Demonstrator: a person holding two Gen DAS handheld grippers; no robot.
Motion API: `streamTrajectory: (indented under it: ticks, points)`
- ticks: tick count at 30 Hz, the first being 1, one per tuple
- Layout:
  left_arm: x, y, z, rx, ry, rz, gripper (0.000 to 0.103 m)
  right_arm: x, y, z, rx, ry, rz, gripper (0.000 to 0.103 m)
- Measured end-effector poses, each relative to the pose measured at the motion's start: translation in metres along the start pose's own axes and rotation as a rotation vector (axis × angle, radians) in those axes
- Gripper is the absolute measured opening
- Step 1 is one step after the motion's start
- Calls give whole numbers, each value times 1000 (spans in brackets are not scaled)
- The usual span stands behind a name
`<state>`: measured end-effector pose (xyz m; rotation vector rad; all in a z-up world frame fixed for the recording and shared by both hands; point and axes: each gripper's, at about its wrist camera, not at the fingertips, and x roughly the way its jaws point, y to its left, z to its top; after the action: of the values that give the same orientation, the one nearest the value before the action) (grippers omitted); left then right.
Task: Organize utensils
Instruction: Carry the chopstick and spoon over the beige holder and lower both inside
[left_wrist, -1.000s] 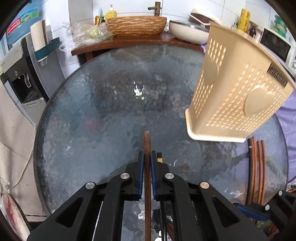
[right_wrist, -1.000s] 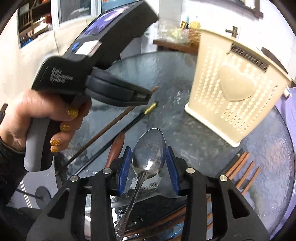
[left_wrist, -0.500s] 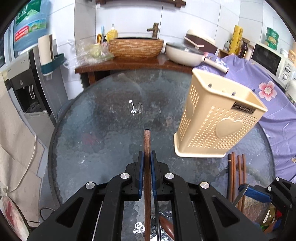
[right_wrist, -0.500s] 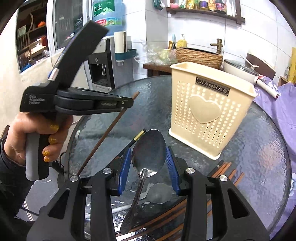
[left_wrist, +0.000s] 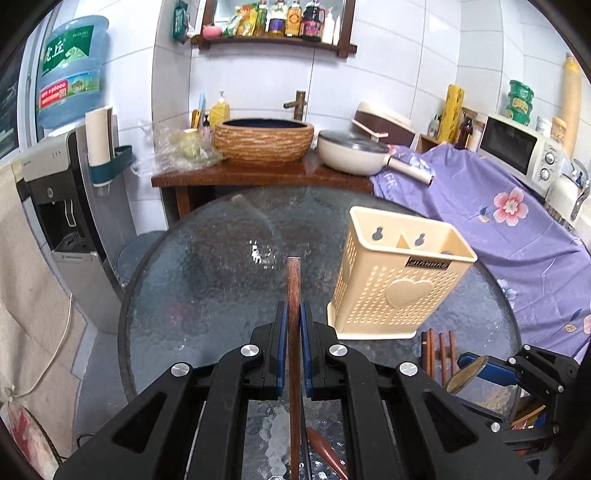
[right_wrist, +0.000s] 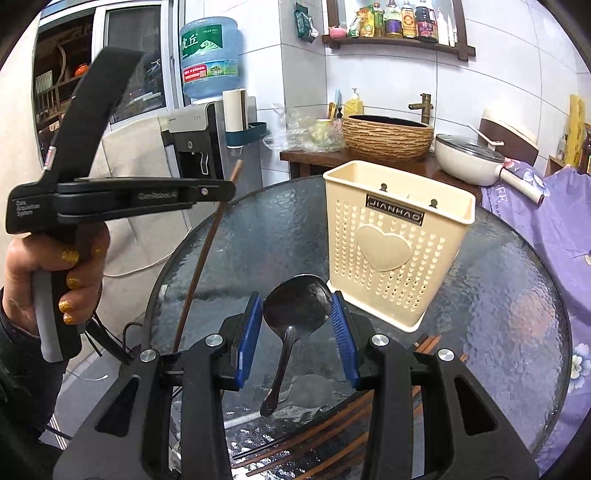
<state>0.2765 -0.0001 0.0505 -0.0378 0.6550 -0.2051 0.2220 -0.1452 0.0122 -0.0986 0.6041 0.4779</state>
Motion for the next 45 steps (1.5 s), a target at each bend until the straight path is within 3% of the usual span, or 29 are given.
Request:
streamTrajectory:
  ticks: [18,24,31,37,45]
  points:
    - [-46,-11,33,26,-114,-32,7,-26,-11,32,14,-63,-4,39]
    - [-76,-18,71,-3,-220,-57,7,-46,-28,67,27,-137,-50,39]
    - [-103,-31,123,-105,-394,-94,7,-63,-53,114,63,-236,-132,39]
    - [-95,-44,147,-181,-493,-100,7,-60,-66,142,52,-295,-244,39]
    - [-56,-55,145,-227,-573,-34,7,-25,-86,137,54,-283,-328,39]
